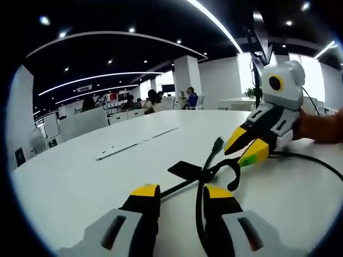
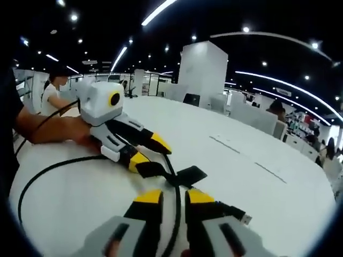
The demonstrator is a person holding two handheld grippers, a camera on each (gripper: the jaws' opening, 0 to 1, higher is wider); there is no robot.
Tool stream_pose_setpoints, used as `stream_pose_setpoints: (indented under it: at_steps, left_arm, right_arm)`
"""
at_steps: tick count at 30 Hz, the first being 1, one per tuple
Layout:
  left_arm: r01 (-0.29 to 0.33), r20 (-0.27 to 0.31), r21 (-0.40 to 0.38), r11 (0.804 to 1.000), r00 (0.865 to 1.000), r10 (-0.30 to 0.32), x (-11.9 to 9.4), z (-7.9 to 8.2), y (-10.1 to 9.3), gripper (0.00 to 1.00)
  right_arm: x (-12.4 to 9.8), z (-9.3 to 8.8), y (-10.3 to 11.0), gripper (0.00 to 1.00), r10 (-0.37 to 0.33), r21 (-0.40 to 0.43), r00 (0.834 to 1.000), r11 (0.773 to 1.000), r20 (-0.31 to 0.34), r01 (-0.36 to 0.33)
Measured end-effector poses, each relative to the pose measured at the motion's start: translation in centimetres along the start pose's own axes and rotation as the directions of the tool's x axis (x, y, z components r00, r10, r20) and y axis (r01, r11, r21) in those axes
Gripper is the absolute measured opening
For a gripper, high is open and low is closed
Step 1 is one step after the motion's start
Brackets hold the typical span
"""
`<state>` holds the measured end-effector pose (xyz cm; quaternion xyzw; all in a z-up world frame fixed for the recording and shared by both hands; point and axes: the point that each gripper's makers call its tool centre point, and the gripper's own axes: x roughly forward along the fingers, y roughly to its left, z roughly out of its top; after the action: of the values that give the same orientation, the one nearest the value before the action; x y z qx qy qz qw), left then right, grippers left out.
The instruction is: Find the charging cable on the desk, coil it up and secure with Velcro.
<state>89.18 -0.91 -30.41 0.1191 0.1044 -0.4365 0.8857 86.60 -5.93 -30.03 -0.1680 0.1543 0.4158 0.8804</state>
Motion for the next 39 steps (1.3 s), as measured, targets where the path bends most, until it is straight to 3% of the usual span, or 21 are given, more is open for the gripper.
stream_pose_setpoints:
  at_steps: [7, 13, 17, 19, 23, 39]
  left_arm:
    - [0.001, 0.007, -0.003, 1.000, 1.000, -0.001, 0.1, 0.1, 0.1, 0.33]
    - [0.007, 0.010, -0.001, 1.000, 1.000, -0.007, 0.1, 0.2, 0.0, 0.33]
    - [0.008, 0.011, -0.002, 1.000, 1.000, -0.008, 0.0, 0.1, 0.0, 0.34]
    - [0.009, 0.012, -0.002, 1.000, 1.000, -0.009, 0.0, 0.1, 0.0, 0.34]
    - [0.011, 0.013, 0.000, 1.000, 1.000, -0.011, 0.0, 0.1, 0.1, 0.34]
    - [0.026, 0.019, 0.003, 1.000, 0.999, -0.026, -0.2, 0.1, 0.0, 0.35]
  right_arm:
    - [1.0, 0.5, 0.0, 0.18, -0.021, -0.132, 0.999, 0.991, -0.035, 0.017]
    - [1.8, 1.9, 0.9, 0.19, 0.022, -0.198, 1.000, 0.980, -0.013, -0.024]
    - [2.1, 3.5, 0.6, 0.12, 0.023, -0.248, 1.000, 0.968, 0.010, -0.020]
    - [2.3, 3.6, 0.3, 0.04, 0.024, -0.238, 1.000, 0.971, 0.003, -0.022]
    - [2.9, 3.6, -1.0, 0.04, 0.033, -0.194, 0.999, 0.980, -0.017, -0.035]
    - [5.0, 1.6, -2.0, 0.03, 0.052, -0.103, 0.996, 0.993, -0.075, -0.060]
